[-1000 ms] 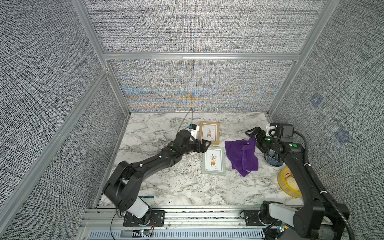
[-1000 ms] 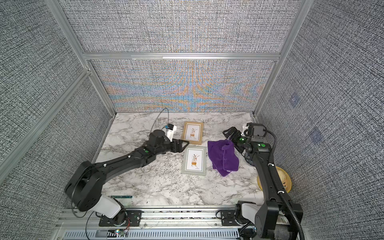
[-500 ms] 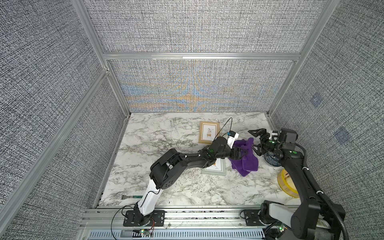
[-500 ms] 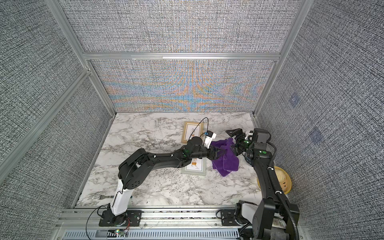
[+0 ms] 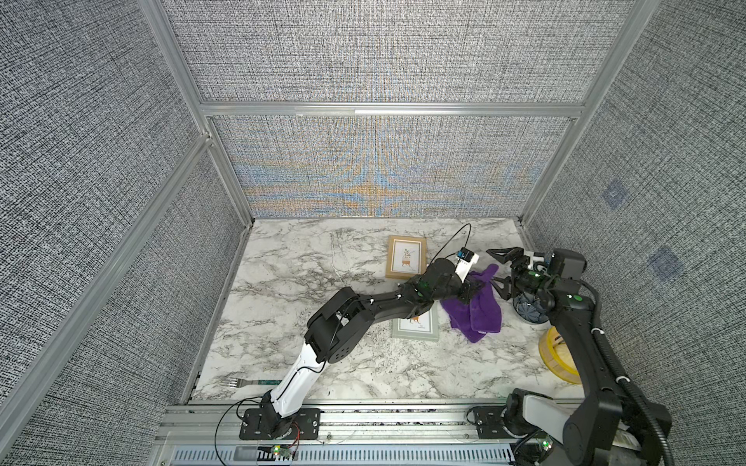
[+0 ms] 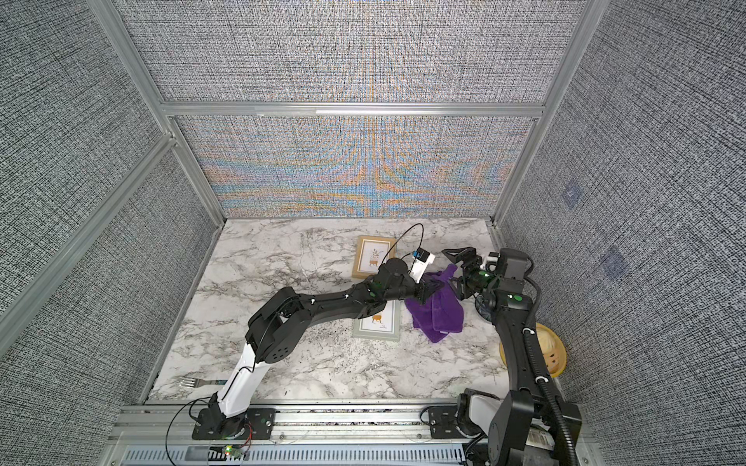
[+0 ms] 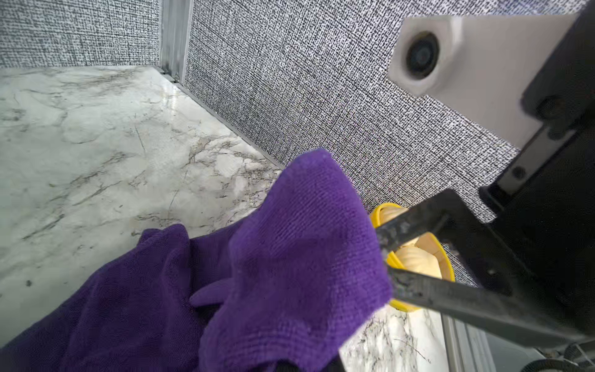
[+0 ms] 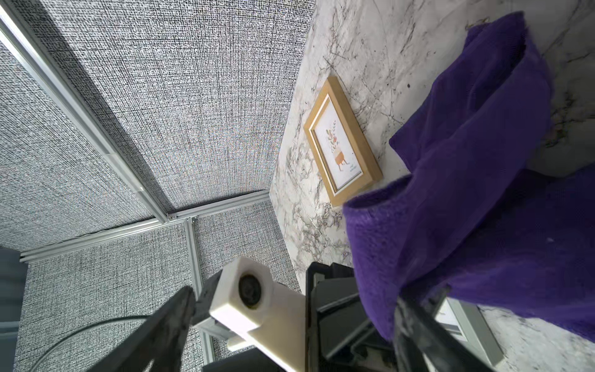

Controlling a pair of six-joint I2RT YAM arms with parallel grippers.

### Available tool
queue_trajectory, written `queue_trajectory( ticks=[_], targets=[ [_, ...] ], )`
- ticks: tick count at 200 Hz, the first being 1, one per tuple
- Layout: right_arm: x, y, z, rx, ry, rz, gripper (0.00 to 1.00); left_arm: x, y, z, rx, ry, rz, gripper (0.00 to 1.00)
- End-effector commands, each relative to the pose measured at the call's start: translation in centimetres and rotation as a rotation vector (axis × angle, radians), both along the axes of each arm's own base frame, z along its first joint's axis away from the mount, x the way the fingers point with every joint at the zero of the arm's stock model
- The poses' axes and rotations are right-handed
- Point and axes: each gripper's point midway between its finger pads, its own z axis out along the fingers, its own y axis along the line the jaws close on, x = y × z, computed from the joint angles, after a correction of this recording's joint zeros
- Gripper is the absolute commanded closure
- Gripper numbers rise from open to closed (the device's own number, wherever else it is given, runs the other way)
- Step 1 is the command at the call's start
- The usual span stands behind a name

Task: Wipe the picture frame with a cloth
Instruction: Place the cleaning item at the center of the board, then reset both arms

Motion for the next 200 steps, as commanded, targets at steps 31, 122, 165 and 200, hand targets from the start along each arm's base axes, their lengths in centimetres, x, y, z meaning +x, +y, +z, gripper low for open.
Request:
queue_trajectory(
  ticks=[31, 122, 165, 200],
  targets=[
    [0.4, -1.4, 5.5, -0.095, -0.166, -0.019, 0.07, 1.1, 0.2, -5.0, 0.147, 0.043, 0.04, 1.0],
    [-2.8, -6.3, 2.6, -0.53, -0.056, -0.18, 0.07, 3.4, 8.4, 3.0, 0.328, 0.038, 0.247, 0.0],
    [-3.6, -8.7, 0.2, -0.906, -0.11, -0.215, 0.05, 7.1, 23.6, 5.1, 0.521, -0.116, 0.751, 0.0],
    [-2.5, -9.1, -3.0, -1.086, -0.163, -0.231, 0.01, 7.9, 38.1, 5.8, 0.705, -0.245, 1.152, 0.0]
  ],
)
